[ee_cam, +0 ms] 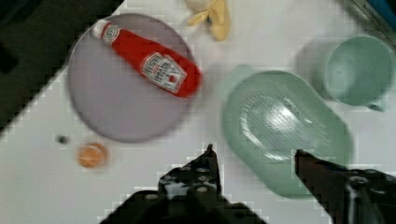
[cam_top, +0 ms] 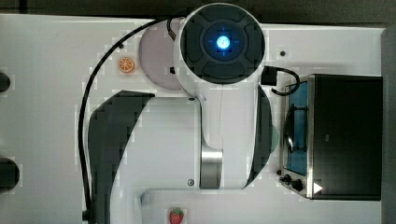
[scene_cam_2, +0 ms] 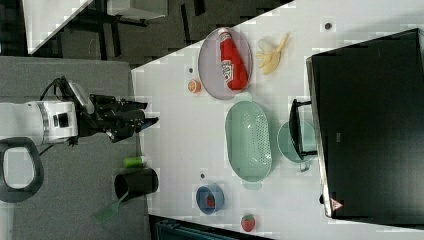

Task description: Drag strainer right to left.

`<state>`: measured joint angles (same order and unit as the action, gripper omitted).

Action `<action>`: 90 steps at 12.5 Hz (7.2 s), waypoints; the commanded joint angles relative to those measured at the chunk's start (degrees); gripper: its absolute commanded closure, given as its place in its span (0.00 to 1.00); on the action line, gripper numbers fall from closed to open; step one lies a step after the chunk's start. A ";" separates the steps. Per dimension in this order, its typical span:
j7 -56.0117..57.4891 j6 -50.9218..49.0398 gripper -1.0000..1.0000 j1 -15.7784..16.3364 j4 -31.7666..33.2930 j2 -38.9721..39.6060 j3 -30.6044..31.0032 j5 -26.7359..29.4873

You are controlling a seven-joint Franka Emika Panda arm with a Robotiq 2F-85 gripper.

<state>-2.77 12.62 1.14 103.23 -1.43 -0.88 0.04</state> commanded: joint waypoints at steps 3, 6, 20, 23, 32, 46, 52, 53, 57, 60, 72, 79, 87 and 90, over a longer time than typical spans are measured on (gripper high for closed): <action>-0.54 -10.50 0.00 -0.02 17.99 -29.91 -3.30 -2.56; -0.54 -8.54 0.00 0.03 19.05 -27.21 -3.23 -2.54; -28.39 28.25 0.00 0.13 28.55 5.96 -1.89 -2.51; -35.70 37.32 0.00 0.26 32.40 11.64 -1.20 -2.51; -40.99 54.18 0.00 1.99 34.92 23.81 0.54 -2.39; -57.06 54.81 0.00 13.32 33.28 25.07 3.48 -1.15; -58.46 54.61 0.00 18.72 28.64 28.35 4.77 4.27; -58.46 54.40 0.00 19.54 27.74 28.80 4.92 4.84; -60.42 51.27 0.00 23.29 24.78 29.53 4.93 6.31; -63.73 50.49 0.00 25.84 22.71 30.41 4.89 6.30; -72.77 47.86 0.00 33.64 11.12 37.36 4.85 6.31; -73.97 47.15 0.00 36.39 6.79 39.76 4.89 6.38; -76.30 45.74 0.00 37.21 5.00 39.38 4.48 5.80; -66.25 37.08 0.00 37.12 5.50 33.48 1.91 4.89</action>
<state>-73.75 49.85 38.61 108.38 37.18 1.33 3.60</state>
